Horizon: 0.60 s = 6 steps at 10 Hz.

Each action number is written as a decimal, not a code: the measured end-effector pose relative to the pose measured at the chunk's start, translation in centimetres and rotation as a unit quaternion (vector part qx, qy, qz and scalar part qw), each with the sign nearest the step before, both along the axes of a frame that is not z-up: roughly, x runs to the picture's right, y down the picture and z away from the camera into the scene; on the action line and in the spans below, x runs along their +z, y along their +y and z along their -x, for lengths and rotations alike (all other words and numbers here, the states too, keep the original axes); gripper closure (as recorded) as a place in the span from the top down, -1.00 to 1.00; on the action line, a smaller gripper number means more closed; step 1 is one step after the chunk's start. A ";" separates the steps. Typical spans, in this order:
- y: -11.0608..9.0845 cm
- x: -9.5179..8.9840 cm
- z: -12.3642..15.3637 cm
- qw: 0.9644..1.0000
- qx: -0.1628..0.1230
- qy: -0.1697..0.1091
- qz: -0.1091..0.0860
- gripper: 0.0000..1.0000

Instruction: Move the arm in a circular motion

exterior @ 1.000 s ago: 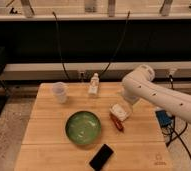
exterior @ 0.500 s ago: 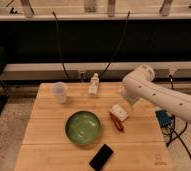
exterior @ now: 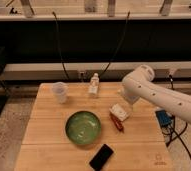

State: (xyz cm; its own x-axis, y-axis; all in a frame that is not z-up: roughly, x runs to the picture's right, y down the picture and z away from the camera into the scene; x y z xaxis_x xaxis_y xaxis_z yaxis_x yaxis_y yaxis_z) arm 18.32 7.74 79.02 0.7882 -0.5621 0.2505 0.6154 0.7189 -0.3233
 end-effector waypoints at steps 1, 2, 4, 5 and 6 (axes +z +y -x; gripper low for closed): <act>0.0 0.1 0.1 1.000 -0.002 -0.002 -0.001 0.60; 0.0 0.2 0.1 1.000 -0.004 -0.003 -0.001 0.60; 0.0 0.3 0.0 1.000 -0.006 -0.004 -0.002 0.60; 0.0 0.4 -0.1 1.000 -0.009 -0.006 -0.002 0.60; 0.0 0.4 -0.2 1.000 -0.011 -0.006 -0.002 0.60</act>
State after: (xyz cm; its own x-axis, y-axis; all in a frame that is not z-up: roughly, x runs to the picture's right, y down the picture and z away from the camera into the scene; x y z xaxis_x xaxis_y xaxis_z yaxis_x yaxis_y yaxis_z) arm 18.49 7.73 79.45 0.7719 -0.5810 0.2579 0.6357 0.7060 -0.3122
